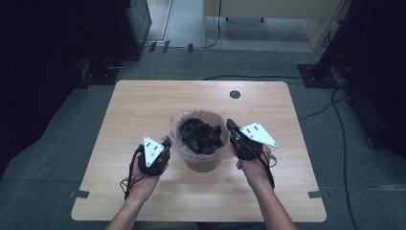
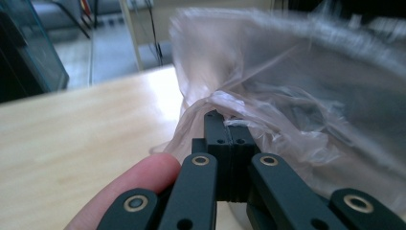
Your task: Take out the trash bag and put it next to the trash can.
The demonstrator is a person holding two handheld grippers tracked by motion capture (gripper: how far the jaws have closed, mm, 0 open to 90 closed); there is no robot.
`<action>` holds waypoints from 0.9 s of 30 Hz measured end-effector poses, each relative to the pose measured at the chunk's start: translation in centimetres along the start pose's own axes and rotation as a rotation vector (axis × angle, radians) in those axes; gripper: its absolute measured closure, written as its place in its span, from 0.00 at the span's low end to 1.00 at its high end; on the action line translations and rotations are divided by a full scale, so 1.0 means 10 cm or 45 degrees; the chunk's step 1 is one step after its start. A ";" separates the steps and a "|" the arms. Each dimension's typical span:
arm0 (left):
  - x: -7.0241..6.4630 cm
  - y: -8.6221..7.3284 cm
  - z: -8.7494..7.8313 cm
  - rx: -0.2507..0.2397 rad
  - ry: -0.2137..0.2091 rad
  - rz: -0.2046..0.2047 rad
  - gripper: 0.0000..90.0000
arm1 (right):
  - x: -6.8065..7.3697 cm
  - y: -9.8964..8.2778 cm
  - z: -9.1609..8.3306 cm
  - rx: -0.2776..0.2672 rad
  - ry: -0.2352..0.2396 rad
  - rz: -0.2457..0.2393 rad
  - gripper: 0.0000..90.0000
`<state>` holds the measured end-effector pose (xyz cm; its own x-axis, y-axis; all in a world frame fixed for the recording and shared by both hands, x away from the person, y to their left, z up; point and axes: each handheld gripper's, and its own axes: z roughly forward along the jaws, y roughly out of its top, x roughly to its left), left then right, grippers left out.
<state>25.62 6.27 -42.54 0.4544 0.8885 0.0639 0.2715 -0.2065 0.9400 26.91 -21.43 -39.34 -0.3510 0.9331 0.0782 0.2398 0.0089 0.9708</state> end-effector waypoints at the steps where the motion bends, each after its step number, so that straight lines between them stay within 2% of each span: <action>1: 0.00 0.05 -0.03 -0.021 0.005 0.000 1.00 | 0.01 0.02 -0.01 -0.009 0.004 -0.006 1.00; 2: 0.01 0.14 -0.07 -0.048 -0.009 -0.016 1.00 | 0.02 0.04 -0.02 -0.020 0.005 -0.006 1.00; 8: -0.02 0.29 -0.07 -0.067 -0.043 -0.015 1.00 | -0.04 0.04 -0.06 -0.022 -0.011 0.019 0.99; 10: -0.04 0.31 -0.05 -0.063 -0.059 -0.014 1.00 | -0.09 -0.01 -0.07 -0.012 -0.036 0.036 0.93; 13: -0.05 0.33 -0.03 -0.054 -0.068 -0.025 1.00 | -0.25 -0.16 -0.11 0.022 -0.082 0.090 0.86; 15: -0.06 0.34 0.00 -0.051 -0.068 -0.029 1.00 | -0.37 -0.33 -0.12 0.074 -0.133 0.123 0.83; 16: -0.06 0.35 0.01 -0.048 -0.068 -0.029 1.00 | -0.46 -0.55 -0.10 0.141 -0.162 0.171 0.80; 17: -0.06 0.36 0.03 -0.047 -0.067 -0.030 1.00 | -0.46 -0.55 -0.10 0.141 -0.162 0.171 0.80; 20: -0.08 0.39 0.08 -0.041 -0.066 -0.032 1.00 | -0.50 -0.87 -0.07 0.240 -0.180 0.197 0.75; 21: -0.09 0.40 0.10 -0.042 -0.066 -0.034 1.00 | -0.48 -1.03 -0.03 0.298 -0.178 0.214 0.67; 23: -0.10 0.42 0.13 -0.037 -0.068 -0.032 1.00 | -0.45 -1.10 -0.01 0.323 -0.188 0.213 0.64; 24: -0.11 0.43 0.14 -0.039 -0.068 -0.033 1.00 | -0.38 -1.18 0.06 0.384 -0.208 0.178 0.59; 25: -0.11 0.44 0.15 -0.040 -0.067 -0.036 1.00 | -0.38 -1.18 0.06 0.384 -0.208 0.178 0.59; 27: -0.12 0.46 0.17 -0.038 -0.071 -0.043 1.00 | -0.28 -1.22 0.15 0.408 -0.221 0.123 0.53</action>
<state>27.80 3.51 -38.84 0.4921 0.8704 0.0139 0.2626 -0.1636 0.9509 26.31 -23.63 -51.76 -0.1610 0.9819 0.0999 0.5448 0.0040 0.8386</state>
